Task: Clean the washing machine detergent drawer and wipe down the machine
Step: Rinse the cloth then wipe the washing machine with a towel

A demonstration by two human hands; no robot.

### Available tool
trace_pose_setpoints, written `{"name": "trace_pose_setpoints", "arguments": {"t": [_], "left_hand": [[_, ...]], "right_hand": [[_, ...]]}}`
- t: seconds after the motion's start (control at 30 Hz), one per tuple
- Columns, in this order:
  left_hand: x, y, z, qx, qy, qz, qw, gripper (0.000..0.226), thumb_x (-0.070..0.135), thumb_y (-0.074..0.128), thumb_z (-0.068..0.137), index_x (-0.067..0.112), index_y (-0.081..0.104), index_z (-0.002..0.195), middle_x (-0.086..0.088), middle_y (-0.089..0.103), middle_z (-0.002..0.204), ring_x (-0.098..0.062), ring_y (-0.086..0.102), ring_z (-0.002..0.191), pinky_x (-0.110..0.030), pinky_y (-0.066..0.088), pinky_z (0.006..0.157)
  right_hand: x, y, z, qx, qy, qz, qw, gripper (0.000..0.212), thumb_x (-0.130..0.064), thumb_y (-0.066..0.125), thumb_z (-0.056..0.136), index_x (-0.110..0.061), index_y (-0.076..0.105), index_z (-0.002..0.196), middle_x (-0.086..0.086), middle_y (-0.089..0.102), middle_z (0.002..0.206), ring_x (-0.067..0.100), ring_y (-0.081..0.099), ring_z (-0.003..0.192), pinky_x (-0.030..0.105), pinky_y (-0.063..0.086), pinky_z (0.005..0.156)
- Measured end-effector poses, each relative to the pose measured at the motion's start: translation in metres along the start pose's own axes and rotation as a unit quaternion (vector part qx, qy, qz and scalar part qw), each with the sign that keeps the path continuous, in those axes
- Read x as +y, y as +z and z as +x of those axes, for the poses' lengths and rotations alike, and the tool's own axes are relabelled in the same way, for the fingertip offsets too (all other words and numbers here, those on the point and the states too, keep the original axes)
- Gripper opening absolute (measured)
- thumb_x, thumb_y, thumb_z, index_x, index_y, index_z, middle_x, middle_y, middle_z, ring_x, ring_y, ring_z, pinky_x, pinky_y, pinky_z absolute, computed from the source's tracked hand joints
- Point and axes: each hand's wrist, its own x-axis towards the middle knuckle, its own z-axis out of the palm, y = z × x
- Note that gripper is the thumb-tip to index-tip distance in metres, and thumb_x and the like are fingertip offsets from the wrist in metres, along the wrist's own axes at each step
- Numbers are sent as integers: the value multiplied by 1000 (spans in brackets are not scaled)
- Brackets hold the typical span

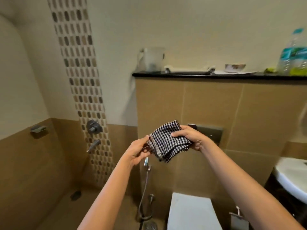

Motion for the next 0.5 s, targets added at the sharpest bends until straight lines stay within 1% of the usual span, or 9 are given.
{"name": "trace_pose_setpoints", "arguments": {"t": [0.03, 0.07, 0.1, 0.17, 0.23, 0.3, 0.33, 0.4, 0.5], "left_hand": [[3, 15, 12, -10, -3, -20, 1000, 23, 25, 53, 99, 5, 63, 95, -7, 69, 73, -12, 66, 58, -34, 55, 75], [9, 32, 25, -20, -3, -31, 999, 28, 31, 50, 100, 10, 59, 84, -2, 63, 60, -9, 58, 48, -34, 54, 76], [13, 47, 37, -23, 2, -39, 999, 31, 34, 47, 100, 14, 54, 77, 2, 55, 55, -7, 51, 43, -31, 54, 72], [21, 74, 61, -21, 8, -40, 999, 31, 35, 47, 100, 17, 52, 74, 1, 52, 66, -9, 48, 55, -26, 49, 63], [26, 90, 79, -6, 11, -22, 1000, 22, 27, 51, 99, 15, 58, 83, -2, 62, 82, -13, 58, 73, -27, 49, 69], [29, 104, 98, 12, 18, -4, 1000, 11, 21, 56, 97, 13, 63, 97, -3, 71, 91, -14, 65, 85, -28, 52, 73], [32, 111, 106, 17, 20, 5, 1000, 10, 20, 58, 96, 13, 64, 101, -3, 72, 93, -14, 66, 87, -28, 53, 72], [39, 121, 123, 27, 26, 19, 999, 10, 19, 59, 95, 13, 65, 102, -2, 72, 93, -12, 66, 84, -27, 53, 72], [46, 132, 147, 34, 34, 34, 998, 8, 19, 61, 94, 14, 67, 97, 0, 73, 88, -10, 65, 80, -26, 54, 72]], "right_hand": [[-18, -12, 2, 9, -13, -8, 1000, 30, 1, 63, 83, 0, 60, 113, 16, 72, 96, 25, 71, 81, 33, 59, 73], [-38, -26, 4, 21, -29, -8, 999, 27, 0, 61, 85, 0, 60, 112, 15, 72, 94, 23, 71, 77, 31, 59, 69], [-57, -37, 6, 30, -45, 1, 999, 23, 0, 59, 87, -1, 60, 109, 14, 71, 92, 22, 70, 75, 30, 59, 65], [-99, -59, 10, 41, -79, 41, 995, 18, 0, 56, 88, -1, 58, 106, 13, 69, 93, 21, 69, 76, 29, 59, 67], [-138, -78, 19, 54, -96, 87, 990, 18, -1, 56, 89, 1, 56, 106, 13, 67, 95, 20, 67, 81, 30, 57, 77], [-177, -97, 32, 78, -104, 119, 984, 10, -1, 55, 91, 2, 55, 100, 13, 65, 91, 19, 65, 80, 30, 54, 82], [-197, -104, 39, 87, -110, 129, 982, 7, -2, 54, 92, 1, 55, 98, 13, 65, 90, 20, 64, 79, 31, 54, 82], [-233, -116, 53, 107, -122, 146, 976, 4, -2, 52, 93, 0, 54, 95, 14, 63, 89, 21, 63, 78, 32, 56, 78], [-276, -133, 79, 146, -126, 152, 969, 14, -3, 46, 96, 0, 54, 84, 12, 60, 80, 18, 59, 70, 25, 55, 64]]}}
